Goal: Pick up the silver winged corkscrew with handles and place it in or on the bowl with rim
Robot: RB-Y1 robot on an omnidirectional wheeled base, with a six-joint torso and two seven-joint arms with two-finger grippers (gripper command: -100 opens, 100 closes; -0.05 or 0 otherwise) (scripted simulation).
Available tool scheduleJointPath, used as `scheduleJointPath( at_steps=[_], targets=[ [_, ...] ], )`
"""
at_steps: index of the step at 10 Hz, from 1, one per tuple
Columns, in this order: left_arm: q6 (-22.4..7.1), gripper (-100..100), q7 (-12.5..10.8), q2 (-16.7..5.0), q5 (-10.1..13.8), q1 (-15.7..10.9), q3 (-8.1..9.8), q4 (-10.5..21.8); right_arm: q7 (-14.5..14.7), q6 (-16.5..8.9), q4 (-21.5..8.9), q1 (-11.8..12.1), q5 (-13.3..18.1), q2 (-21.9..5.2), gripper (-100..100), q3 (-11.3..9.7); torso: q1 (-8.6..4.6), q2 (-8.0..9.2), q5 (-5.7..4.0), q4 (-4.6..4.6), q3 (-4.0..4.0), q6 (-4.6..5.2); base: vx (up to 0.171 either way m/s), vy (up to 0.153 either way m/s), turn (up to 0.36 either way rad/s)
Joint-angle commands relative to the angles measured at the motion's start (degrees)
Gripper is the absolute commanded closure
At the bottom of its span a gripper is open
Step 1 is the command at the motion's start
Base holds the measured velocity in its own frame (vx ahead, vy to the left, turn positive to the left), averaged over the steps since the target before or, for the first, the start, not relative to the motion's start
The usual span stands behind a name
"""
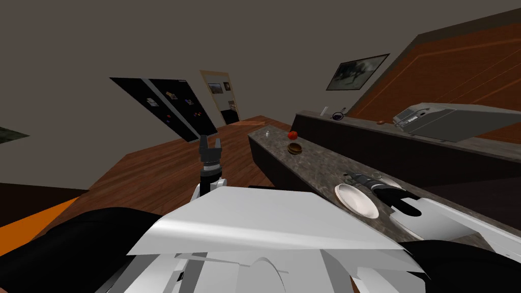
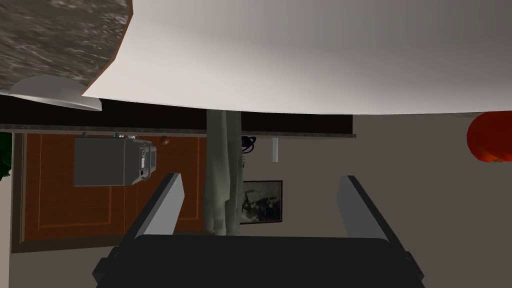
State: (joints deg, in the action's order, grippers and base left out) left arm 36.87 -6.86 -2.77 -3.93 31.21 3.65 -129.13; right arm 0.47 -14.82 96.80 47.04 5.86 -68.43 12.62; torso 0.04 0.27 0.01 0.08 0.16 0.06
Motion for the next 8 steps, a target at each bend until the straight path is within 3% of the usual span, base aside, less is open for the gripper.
scheduleJointPath(
  at_steps=[1,2,6,7,8],
  targets=[
    [0.0,0,0.0,0.0,0.0,0.0,0.0,0.0,0.0,0.0,0.0,0.0,0.0,0.0,-100,0.0,0.0,0.0,0.0,0.0,0.0,0.0,-0.025,-0.008,0.027],
    [0.0,0,0.0,0.0,0.0,0.0,0.0,0.0,0.0,-0.1,-0.1,-0.1,0.0,0.0,100,0.0,0.01,-0.08,0.01,-0.01,-0.04,0.03,0.0,0.0,0.0],
    [0.0,0,0.0,0.0,0.0,0.0,0.0,0.0,-0.1,-0.2,-0.1,-0.1,0.0,0.1,100,0.0,0.07,-0.25,0.02,-0.08,-0.15,-0.01,-0.001,-0.001,-0.004],
    [0.0,0,0.0,0.0,0.0,0.0,0.0,0.0,0.0,-0.2,-0.1,-0.1,0.0,0.1,0,0.0,0.06,-0.24,0.01,-0.07,-0.15,-0.01,0.0,0.0,0.0],
    [0.0,0,0.0,0.0,0.0,0.0,0.0,0.0,0.0,0.5,1.3,1.1,0.2,-0.4,100,0.6,0.06,-0.24,0.01,-0.07,-0.14,-0.01,0.054,-0.001,-0.234]
  ],
)
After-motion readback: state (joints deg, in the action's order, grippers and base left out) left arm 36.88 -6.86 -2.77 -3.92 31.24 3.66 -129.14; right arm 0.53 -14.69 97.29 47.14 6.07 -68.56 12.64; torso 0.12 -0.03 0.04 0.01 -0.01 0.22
